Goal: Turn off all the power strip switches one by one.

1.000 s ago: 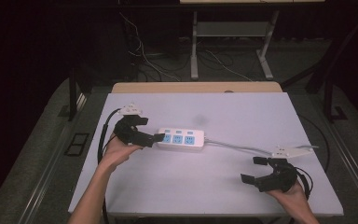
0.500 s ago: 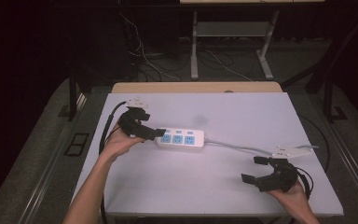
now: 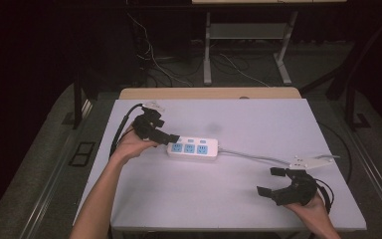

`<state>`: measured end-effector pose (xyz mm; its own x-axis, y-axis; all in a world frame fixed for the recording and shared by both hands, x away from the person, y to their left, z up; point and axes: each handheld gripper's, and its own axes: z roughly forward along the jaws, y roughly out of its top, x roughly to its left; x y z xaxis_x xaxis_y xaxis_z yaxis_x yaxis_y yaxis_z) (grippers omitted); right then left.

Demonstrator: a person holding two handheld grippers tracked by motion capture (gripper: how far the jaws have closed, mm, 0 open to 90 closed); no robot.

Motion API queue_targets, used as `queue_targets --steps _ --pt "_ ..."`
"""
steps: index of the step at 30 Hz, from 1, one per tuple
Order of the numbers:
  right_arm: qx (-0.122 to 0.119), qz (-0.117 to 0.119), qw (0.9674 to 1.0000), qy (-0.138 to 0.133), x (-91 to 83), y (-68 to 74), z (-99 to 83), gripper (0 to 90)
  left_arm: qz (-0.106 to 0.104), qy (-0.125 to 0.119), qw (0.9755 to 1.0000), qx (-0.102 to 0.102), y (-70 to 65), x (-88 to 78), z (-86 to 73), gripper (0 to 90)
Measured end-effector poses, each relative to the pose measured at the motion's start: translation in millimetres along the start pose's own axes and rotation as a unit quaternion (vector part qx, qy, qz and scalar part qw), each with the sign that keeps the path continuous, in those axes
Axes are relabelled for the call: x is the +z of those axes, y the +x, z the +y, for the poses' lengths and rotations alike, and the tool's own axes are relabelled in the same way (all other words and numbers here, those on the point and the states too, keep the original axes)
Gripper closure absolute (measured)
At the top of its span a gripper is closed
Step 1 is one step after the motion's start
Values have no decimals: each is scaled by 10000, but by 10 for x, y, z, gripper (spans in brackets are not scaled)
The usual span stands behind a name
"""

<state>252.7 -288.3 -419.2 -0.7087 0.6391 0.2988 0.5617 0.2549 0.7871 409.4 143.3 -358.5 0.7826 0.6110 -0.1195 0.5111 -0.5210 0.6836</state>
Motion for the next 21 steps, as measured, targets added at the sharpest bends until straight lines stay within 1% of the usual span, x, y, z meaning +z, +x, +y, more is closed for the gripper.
queue_targets --steps 1,2,3,5,6,7,10,11,12,14,15,16,17,19,20,21 --pt "-3 0 10000 17 4 1 -2 38 0 23 10000 -15 5 18 6 109" --pt "-3 0 10000 17 4 1 -2 38 1 51 10000 4 14 33 11 109" --pt "-6 4 10000 38 7 1 -3 38 14 78 10000 16 23 47 18 134" --pt "-3 5 10000 39 8 1 -2 38 59 78 10000 5 28 71 22 138" --pt "-5 15 10000 49 10 1 -3 38 65 89 9999 8 32 87 22 161" --pt "-5 15 10000 49 10 1 -3 38 74 104 9999 -9 33 102 20 161" --pt "-22 39 10000 61 14 -3 -6 38 127 158 9998 22 43 144 14 213" --pt "-17 38 10000 64 16 -3 -7 38 144 166 9997 46 50 159 12 244" --pt "-23 36 10000 70 22 -6 -8 38 175 172 9997 50 49 168 13 316" --pt "-28 36 10000 78 24 -5 -8 38 202 148 9997 65 49 181 15 406" --pt "-28 36 10000 78 24 -5 -8 38 224 128 9996 82 45 187 17 406" --pt "-39 42 9999 87 26 -4 -9 38 265 123 9995 119 44 195 22 492" --pt "-39 42 9999 87 26 -4 -9 38 290 136 9994 112 43 205 25 492" --pt "-40 53 9999 104 28 -2 -9 38 296 157 9993 147 37 234 26 559" --pt "-50 54 9999 110 29 -1 -8 38 309 176 9992 177 36 247 27 621" --pt "-50 54 9999 110 29 -1 -8 38 292 180 9992 182 37 258 27 621"
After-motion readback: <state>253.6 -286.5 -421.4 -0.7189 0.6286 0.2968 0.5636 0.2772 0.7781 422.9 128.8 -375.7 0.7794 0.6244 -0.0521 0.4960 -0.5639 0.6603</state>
